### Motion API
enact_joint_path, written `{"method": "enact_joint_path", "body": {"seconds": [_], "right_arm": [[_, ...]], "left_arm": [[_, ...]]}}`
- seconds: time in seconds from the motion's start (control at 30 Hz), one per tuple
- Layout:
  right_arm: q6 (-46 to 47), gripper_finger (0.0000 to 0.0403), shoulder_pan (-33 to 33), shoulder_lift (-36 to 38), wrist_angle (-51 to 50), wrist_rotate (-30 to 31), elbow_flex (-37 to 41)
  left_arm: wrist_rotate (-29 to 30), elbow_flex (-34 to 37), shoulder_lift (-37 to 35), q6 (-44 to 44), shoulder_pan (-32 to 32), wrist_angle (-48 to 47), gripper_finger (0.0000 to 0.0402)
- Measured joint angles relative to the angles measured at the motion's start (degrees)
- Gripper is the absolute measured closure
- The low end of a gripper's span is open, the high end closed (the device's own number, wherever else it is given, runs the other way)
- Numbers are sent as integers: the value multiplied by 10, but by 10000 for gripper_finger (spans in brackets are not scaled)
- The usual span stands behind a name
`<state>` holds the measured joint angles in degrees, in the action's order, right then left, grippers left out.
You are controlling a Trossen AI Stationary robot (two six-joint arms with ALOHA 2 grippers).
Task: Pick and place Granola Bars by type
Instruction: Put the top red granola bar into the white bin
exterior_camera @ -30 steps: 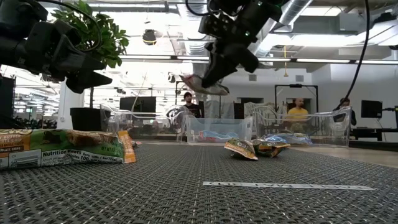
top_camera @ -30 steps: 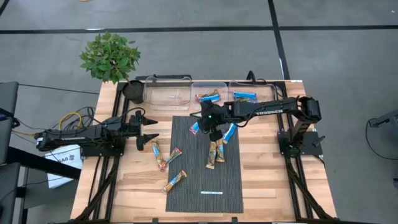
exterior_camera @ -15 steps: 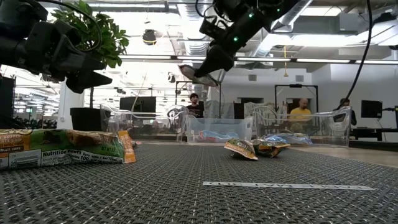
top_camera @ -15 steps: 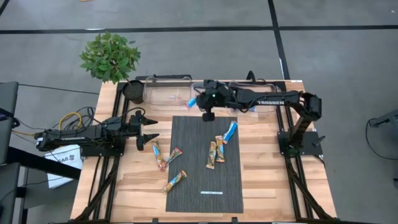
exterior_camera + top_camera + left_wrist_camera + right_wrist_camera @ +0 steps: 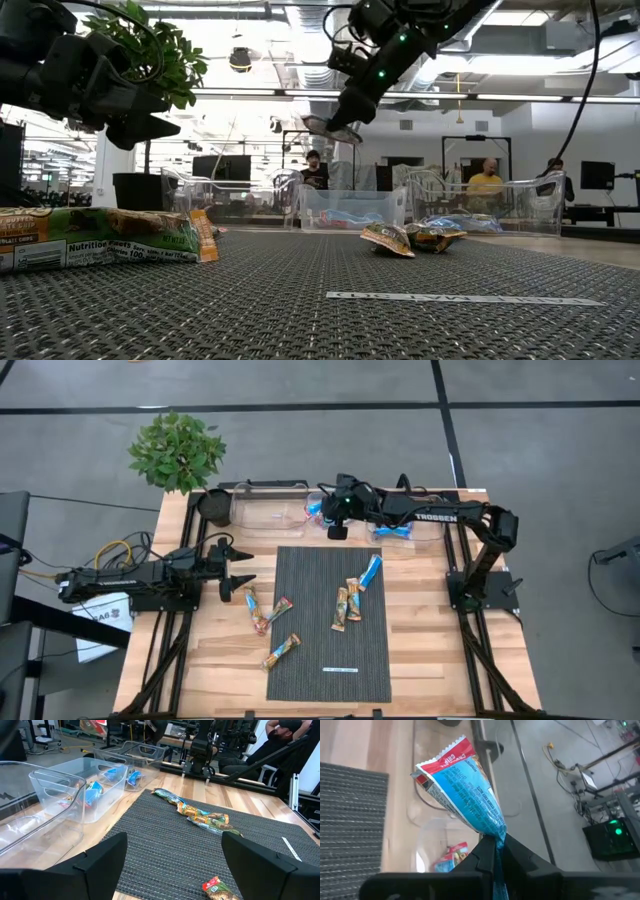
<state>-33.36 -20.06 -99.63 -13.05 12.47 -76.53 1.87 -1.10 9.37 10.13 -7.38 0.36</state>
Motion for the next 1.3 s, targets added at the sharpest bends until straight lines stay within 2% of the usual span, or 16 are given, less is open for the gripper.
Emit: {"method": "enact_joint_path", "body": {"seconds": [0.3,0.73,0.87,1.03,1.3], "right_arm": [[8,391,-43,-5,-43,-3,0],[106,391,-103,-89,-40,-6,-2],[138,391,-110,-96,-47,-12,-3],[139,391,-105,-95,-51,-41,-3],[139,390,-100,-95,-49,-46,-3]], "left_arm": [[0,0,0,0,0,0,84],[0,0,0,0,0,0,84],[0,0,0,0,0,0,84],[0,0,0,0,0,0,84],[0,0,0,0,0,0,84]]}}
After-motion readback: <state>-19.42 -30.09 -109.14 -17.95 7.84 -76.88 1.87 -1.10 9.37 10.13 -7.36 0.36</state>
